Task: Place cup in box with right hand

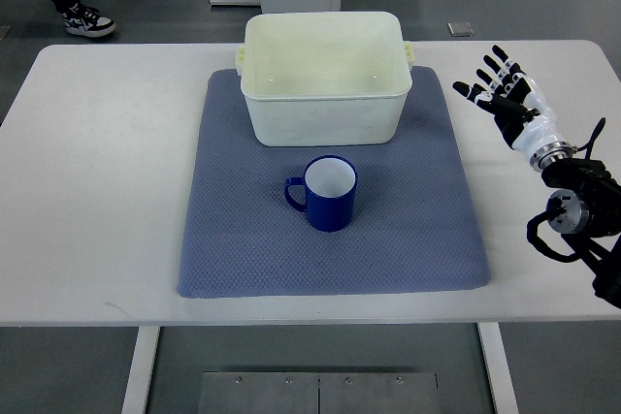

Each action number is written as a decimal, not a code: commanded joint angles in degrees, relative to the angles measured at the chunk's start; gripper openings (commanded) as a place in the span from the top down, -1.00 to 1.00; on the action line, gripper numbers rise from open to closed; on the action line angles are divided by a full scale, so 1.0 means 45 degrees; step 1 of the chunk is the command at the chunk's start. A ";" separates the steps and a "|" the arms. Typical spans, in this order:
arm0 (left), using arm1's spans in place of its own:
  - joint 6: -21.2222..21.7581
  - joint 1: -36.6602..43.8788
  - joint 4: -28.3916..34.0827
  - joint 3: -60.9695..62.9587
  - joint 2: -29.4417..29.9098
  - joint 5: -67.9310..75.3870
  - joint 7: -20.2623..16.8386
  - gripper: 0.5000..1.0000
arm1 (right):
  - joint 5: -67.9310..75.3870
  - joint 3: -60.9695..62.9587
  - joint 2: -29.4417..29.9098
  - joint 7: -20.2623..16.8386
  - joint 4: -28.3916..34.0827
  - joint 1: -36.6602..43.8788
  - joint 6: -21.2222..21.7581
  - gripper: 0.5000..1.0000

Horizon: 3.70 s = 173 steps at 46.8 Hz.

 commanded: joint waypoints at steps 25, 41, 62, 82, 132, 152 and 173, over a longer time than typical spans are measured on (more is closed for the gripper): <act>-0.0070 0.0019 -0.0001 0.0000 0.0000 0.0000 -0.0021 -1.00 | 0.0000 -0.0049 -0.0021 0.0030 0.0000 0.0111 0.0077 -1.00; -0.0070 0.0019 -0.0001 0.0000 0.0000 -0.0019 -0.0021 -1.00 | 0.0020 -0.0010 -0.0040 0.0069 -0.0059 0.0091 0.0058 -1.00; -0.0070 0.0019 -0.0001 0.0000 0.0000 0.0000 -0.0021 -1.00 | 0.0020 0.0029 -0.0040 0.0108 -0.0098 0.0150 0.0058 -1.00; -0.0070 0.0019 -0.0001 0.0000 0.0000 0.0000 -0.0021 -1.00 | 0.0020 0.0048 -0.0079 0.0108 -0.0078 0.0208 0.0058 -1.00; -0.0070 0.0019 -0.0001 0.0000 0.0000 -0.0019 -0.0021 -1.00 | -0.0409 -0.0010 -0.6153 0.0557 0.7361 -0.0709 0.1014 -1.00; -0.0070 0.0019 -0.0001 0.0000 0.0000 -0.0019 -0.0021 -1.00 | -0.2499 -0.0010 -0.6485 0.0987 0.8769 -0.2135 0.2029 -1.00; -0.0070 0.0019 -0.0001 0.0000 0.0000 -0.0019 -0.0021 -1.00 | -0.4140 -0.0674 -0.5471 0.1221 0.8847 -0.2604 0.2362 -1.00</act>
